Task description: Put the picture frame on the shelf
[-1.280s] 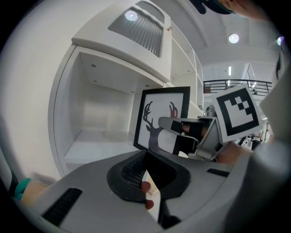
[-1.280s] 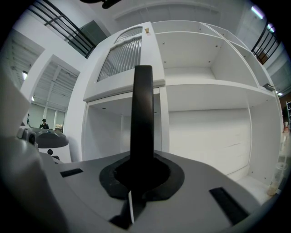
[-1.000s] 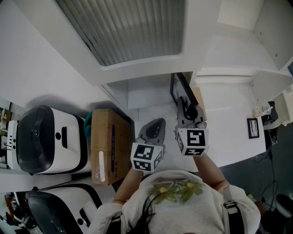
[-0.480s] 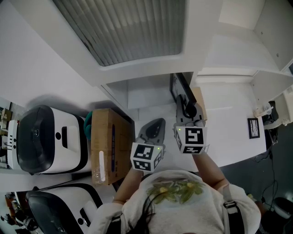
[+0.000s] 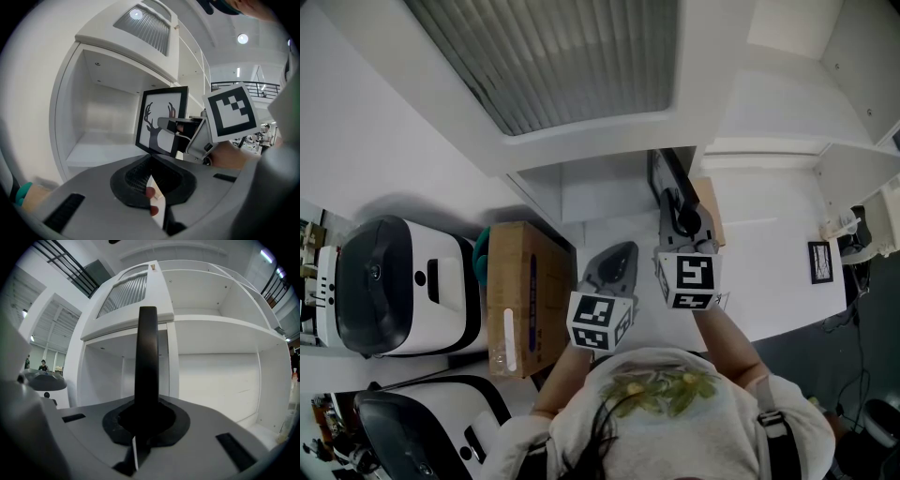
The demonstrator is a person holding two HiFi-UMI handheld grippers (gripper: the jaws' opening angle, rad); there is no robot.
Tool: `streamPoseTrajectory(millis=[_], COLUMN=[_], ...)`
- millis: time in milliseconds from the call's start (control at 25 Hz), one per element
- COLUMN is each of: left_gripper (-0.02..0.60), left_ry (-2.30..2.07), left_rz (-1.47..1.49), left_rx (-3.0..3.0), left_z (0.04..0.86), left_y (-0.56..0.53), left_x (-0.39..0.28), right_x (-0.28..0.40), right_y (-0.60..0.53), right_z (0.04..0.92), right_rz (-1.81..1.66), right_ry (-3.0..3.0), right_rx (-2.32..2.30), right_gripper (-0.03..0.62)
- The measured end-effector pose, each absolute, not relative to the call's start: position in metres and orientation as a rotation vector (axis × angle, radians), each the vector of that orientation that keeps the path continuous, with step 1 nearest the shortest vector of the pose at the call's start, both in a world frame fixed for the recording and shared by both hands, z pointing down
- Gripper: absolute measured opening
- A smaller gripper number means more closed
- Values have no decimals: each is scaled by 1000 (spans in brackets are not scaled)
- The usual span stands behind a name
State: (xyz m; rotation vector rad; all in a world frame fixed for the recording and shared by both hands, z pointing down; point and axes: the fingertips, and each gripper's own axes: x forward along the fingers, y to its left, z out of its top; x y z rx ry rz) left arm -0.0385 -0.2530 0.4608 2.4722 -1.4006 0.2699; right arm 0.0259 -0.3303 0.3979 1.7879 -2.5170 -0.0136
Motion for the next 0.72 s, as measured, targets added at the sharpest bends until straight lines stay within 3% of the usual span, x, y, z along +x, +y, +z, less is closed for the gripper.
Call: streamPoseTrajectory(millis=[720], left_gripper=[26], left_ry=[-1404], left_rz=[274], left_rx=[2468], left_z=[462], left_y=[-253], left_x=[-40], right_x=[23], right_y=[-348], right_z=[397], right_rz=[21], right_ry=[-2517], right_rx=[1806], right_gripper=[35])
